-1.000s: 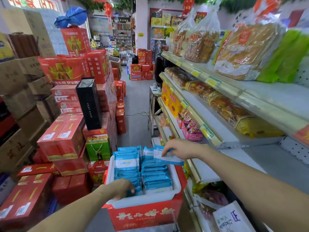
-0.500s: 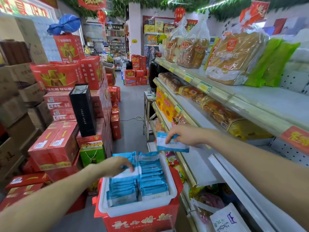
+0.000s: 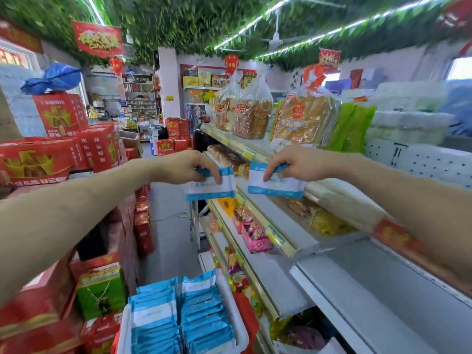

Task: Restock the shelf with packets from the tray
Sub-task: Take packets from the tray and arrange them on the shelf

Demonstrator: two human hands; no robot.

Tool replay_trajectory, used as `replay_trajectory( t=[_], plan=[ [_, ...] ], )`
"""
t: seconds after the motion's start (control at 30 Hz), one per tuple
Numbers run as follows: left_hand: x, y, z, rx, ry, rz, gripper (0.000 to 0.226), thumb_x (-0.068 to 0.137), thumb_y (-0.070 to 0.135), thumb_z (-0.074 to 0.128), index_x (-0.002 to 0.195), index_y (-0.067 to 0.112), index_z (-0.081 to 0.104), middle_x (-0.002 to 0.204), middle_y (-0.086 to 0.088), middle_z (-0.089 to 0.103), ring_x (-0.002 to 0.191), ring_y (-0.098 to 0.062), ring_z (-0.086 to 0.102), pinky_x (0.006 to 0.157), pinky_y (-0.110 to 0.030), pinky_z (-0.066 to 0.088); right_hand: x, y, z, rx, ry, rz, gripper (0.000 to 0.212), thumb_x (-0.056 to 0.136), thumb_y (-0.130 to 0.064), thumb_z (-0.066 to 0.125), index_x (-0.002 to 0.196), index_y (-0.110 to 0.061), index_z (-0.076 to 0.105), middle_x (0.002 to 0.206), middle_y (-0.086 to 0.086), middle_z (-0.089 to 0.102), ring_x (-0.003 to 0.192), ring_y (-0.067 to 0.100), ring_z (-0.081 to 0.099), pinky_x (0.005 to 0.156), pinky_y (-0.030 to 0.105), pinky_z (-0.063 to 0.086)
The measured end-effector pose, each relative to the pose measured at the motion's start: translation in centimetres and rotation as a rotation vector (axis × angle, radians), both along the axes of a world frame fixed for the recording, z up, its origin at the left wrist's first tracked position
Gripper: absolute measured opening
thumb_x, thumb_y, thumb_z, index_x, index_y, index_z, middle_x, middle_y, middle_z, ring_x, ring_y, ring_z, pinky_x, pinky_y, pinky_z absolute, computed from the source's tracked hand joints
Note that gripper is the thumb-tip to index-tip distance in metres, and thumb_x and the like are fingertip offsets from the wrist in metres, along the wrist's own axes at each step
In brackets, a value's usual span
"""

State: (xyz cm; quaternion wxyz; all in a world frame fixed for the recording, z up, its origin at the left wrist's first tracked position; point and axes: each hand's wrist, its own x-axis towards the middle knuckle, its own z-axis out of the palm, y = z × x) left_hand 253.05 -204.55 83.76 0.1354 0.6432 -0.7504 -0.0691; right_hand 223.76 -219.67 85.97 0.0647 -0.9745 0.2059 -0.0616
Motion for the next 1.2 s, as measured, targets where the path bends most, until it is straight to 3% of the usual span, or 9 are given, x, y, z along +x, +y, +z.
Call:
replay_trajectory(
  t=[0.1, 0.3, 0.4, 0.47, 0.57, 0.77, 0.93, 1.1, 1.2],
  plan=[
    [-3.5, -3.7, 2.6, -0.043, 0.034, -0.082, 0.043, 0.100, 0.004, 0.059, 0.104, 0.044, 0.075, 0.097, -0.003, 0.064, 0.079, -0.027, 0.056, 0.070, -0.042, 0.046, -5.8, -1.0, 3.3, -0.062, -0.034, -0.099, 0.035, 0.097, -0.004, 0.064, 0.109, -0.033, 0.079, 0.104, -0.011, 0.063, 0.092, 0.008, 0.055, 0.081, 0.027, 0.041],
    [-14.3, -11.5, 5.4, -0.080, 0.048, -0.320, 0.045, 0.102, 0.006, 0.058, 0.103, 0.048, 0.075, 0.111, 0.010, 0.067, 0.079, -0.016, 0.061, 0.064, -0.025, 0.049, -20.6, -1.1, 7.1, -0.107, -0.069, -0.395, 0.040, 0.093, 0.001, 0.064, 0.102, -0.035, 0.080, 0.090, -0.003, 0.064, 0.081, 0.015, 0.055, 0.076, 0.029, 0.043],
    [-20.6, -14.4, 6.6, -0.113, 0.030, -0.427, 0.044, 0.099, 0.006, 0.062, 0.101, 0.048, 0.075, 0.106, -0.011, 0.068, 0.086, -0.035, 0.058, 0.077, -0.041, 0.050, -28.7, 0.0, 8.2, -0.159, -0.077, -0.546, 0.038, 0.094, -0.001, 0.064, 0.103, -0.034, 0.080, 0.084, -0.007, 0.061, 0.072, 0.003, 0.053, 0.067, 0.018, 0.039],
    [-24.9, -15.7, 7.4, -0.122, 0.036, -0.498, 0.046, 0.098, 0.006, 0.064, 0.099, 0.050, 0.074, 0.106, -0.007, 0.068, 0.090, -0.034, 0.058, 0.084, -0.045, 0.050, -33.9, 0.8, 9.2, -0.212, -0.066, -0.647, 0.039, 0.095, -0.002, 0.065, 0.102, -0.038, 0.078, 0.085, -0.004, 0.060, 0.075, 0.001, 0.055, 0.067, 0.012, 0.039],
    [-30.8, -16.9, 8.9, -0.130, 0.047, -0.621, 0.049, 0.096, -0.002, 0.064, 0.096, 0.046, 0.076, 0.106, 0.000, 0.070, 0.095, -0.029, 0.061, 0.085, -0.041, 0.050, -40.9, 2.1, 10.3, -0.235, -0.050, -0.799, 0.040, 0.094, 0.000, 0.064, 0.102, -0.036, 0.079, 0.095, 0.015, 0.065, 0.086, 0.030, 0.061, 0.083, 0.041, 0.050],
    [-39.3, -17.6, 11.5, -0.189, 0.053, -0.783, 0.047, 0.095, -0.005, 0.065, 0.098, 0.041, 0.078, 0.111, 0.007, 0.073, 0.102, -0.019, 0.066, 0.091, -0.045, 0.055, -50.2, 5.0, 8.4, -0.153, -0.083, -0.987, 0.038, 0.097, 0.002, 0.060, 0.103, -0.030, 0.079, 0.089, -0.005, 0.061, 0.071, 0.016, 0.053, 0.061, 0.028, 0.041],
    [-43.5, -17.4, 12.7, -0.194, 0.053, -0.825, 0.047, 0.094, -0.002, 0.067, 0.096, 0.043, 0.078, 0.108, 0.016, 0.072, 0.101, -0.010, 0.066, 0.096, -0.042, 0.054, -53.6, 3.7, 5.0, -0.064, -0.055, -1.003, 0.043, 0.095, 0.002, 0.057, 0.103, -0.034, 0.079, 0.106, -0.013, 0.062, 0.092, 0.010, 0.059, 0.081, 0.025, 0.047],
    [-45.9, -16.9, 13.5, -0.168, 0.048, -0.823, 0.047, 0.096, -0.004, 0.063, 0.099, 0.041, 0.078, 0.116, 0.015, 0.072, 0.106, -0.008, 0.067, 0.101, -0.041, 0.054, -54.2, 1.6, 3.4, -0.021, -0.070, -0.978, 0.046, 0.095, 0.004, 0.055, 0.101, -0.035, 0.078, 0.105, -0.027, 0.057, 0.094, -0.001, 0.055, 0.081, 0.017, 0.040],
    [-46.6, -16.6, 13.6, -0.143, 0.056, -0.817, 0.048, 0.095, -0.005, 0.062, 0.100, 0.040, 0.078, 0.116, 0.017, 0.072, 0.107, -0.007, 0.067, 0.102, -0.040, 0.054, -54.2, 0.4, 2.6, 0.008, -0.067, -0.970, 0.047, 0.095, 0.004, 0.054, 0.101, -0.035, 0.079, 0.113, -0.018, 0.061, 0.102, 0.004, 0.057, 0.090, 0.024, 0.042]
  ],
)
